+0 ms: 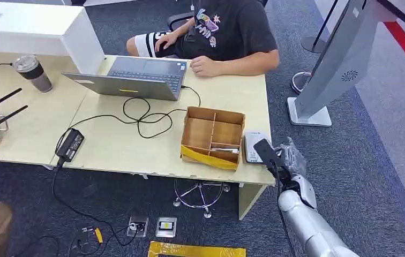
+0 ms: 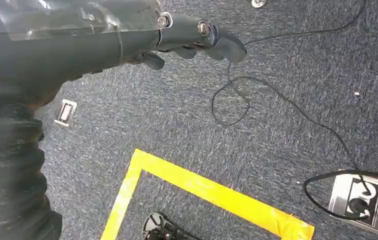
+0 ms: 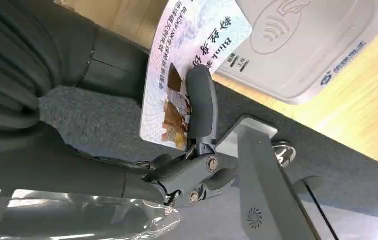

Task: Pass the card to the sensor for recognition and then transmit it.

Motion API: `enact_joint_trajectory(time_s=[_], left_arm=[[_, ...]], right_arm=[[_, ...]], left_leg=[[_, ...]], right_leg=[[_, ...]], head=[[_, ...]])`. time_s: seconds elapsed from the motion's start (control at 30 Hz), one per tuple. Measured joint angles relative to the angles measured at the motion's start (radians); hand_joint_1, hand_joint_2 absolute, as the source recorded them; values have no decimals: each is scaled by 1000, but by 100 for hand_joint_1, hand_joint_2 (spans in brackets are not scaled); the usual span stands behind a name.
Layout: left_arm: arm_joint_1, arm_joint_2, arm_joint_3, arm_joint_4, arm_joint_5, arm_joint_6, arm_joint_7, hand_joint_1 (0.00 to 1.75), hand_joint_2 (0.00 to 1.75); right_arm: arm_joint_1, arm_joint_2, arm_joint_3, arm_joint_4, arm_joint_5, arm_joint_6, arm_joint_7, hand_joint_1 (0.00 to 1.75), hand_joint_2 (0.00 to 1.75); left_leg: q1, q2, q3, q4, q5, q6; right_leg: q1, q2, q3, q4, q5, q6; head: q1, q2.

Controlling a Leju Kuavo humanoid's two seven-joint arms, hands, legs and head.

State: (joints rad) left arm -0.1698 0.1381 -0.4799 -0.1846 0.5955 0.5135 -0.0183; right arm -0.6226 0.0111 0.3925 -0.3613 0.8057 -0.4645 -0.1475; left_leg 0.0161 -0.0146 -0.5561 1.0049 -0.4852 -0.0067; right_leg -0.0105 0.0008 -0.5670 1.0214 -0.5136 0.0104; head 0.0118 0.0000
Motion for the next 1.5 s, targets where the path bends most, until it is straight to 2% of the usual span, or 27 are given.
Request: enact_joint_trajectory(time_s=[0.1, 0.23, 0.3, 0.37, 0.6, 0.73, 0.87, 1.03, 1.23, 1.37, 1.5], left_arm=[[0, 2, 0, 0, 0, 0, 0, 0, 175], [0, 3, -2, 0, 1, 0, 0, 0, 175], [0, 3, -6, 0, 2, 3, 0, 0, 175], [0, 3, -7, 0, 2, 5, 0, 0, 175], [1, 3, -16, 0, 16, 10, 0, 0, 175], [3, 1, -17, 0, 23, 11, 0, 0, 175], [2, 1, -17, 0, 27, 10, 0, 0, 175], [-3, -3, -20, 0, 18, 8, 1, 0, 175], [-15, -9, -24, 0, 12, 8, 11, 0, 175], [-22, -12, -25, 0, 12, 7, 15, 0, 175], [-37, -16, -25, -2, 20, 9, 18, 0, 175]], right_arm=[[-4, 0, -2, 0, -37, -39, -49, 175, 175], [-44, -4, -31, -30, -138, -115, -179, 175, 175], [-84, -13, -54, -93, -199, -136, -223, 175, 175], [-113, -26, -75, -181, -222, -139, -216, 175, 175], [-162, -64, -124, -549, -216, -120, -132, 175, 175], [-167, -75, -148, -682, -243, -112, -126, 175, 175], [-173, -77, -152, -758, -256, -70, -146, 175, 175], [-221, -63, -146, -775, -211, -28, -168, 175, 175], [-279, -39, -138, -764, -175, -17, -186, 175, 175], [-357, -17, -105, -711, 6, -16, -206, 175, 175], [-494, 32, -63, -581, 129, -1, -200, 175, 175]], left_leg=[[0, 0, 0, 0, 0, 0], [-1, 0, -1, 0, 0, 0], [-1, 0, 0, 0, 0, 0], [-1, 0, 0, 0, 0, 0], [-1, 0, 0, 0, 0, 0], [-1, 0, 0, 0, 0, 0], [-1, 0, 0, 0, 0, 0], [-1, 0, 0, 0, 0, 0], [-1, 0, -1, 0, 0, 0], [-1, 0, -3, 0, 0, 0], [-1, -1, -3, 0, 1, 0]], right_leg=[[0, 0, 0, 0, 0, 0], [-1, 0, 0, 0, 1, 0], [-1, 0, 0, 0, 1, 0], [-1, 0, 0, 0, 1, 0], [-1, 0, 0, 0, 1, 0], [-1, 0, 0, 0, 1, 0], [-1, 0, 0, 0, 1, 0], [-1, 0, 0, 0, 1, 0], [-1, 0, 1, 1, 1, 0], [-1, 0, -1, 1, 1, 0], [-1, -2, -1, 1, 1, 0]], head=[[0, 0], [0, 0], [0, 0], [0, 0], [0, 0], [0, 0], [0, 0], [0, 0], [0, 0], [0, 0], [0, 0]])
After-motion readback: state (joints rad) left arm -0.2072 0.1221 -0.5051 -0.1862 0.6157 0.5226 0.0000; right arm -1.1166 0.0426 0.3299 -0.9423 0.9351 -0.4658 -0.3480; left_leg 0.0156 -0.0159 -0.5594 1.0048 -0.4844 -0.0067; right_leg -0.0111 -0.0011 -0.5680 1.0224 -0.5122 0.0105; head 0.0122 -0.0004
